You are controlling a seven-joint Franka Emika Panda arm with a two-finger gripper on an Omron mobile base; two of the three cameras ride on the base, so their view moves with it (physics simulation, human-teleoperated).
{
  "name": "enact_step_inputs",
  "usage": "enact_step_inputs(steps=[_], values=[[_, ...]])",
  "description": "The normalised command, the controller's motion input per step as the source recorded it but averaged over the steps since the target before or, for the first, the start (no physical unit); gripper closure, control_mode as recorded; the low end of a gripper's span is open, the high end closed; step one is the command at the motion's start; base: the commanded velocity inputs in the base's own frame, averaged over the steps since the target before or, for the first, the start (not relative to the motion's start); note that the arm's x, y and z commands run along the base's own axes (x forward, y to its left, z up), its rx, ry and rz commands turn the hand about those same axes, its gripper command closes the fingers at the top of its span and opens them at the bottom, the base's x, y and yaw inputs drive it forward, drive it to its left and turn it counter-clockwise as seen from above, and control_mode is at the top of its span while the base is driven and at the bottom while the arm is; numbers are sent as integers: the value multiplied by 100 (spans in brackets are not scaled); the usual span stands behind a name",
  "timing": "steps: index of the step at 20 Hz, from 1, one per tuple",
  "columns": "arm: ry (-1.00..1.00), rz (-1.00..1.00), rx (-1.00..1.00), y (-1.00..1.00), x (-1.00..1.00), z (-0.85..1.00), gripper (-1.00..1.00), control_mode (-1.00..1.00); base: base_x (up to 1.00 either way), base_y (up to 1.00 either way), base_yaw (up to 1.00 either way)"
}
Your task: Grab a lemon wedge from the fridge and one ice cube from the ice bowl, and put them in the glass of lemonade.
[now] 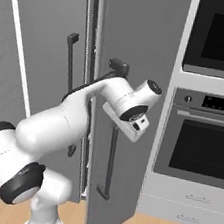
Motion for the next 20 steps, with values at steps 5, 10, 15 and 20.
enact_step_inputs(steps=[5,10,15,20], values=[[-2,-19,1,-53,-14,0,100,-100,0,0,0],[-39,-1,1,-3,-99,0,100,-100,0,0,0],[-34,2,-14,41,-85,38,100,-100,0,0,0],[-24,2,-25,44,-58,77,100,-100,0,0,0]])
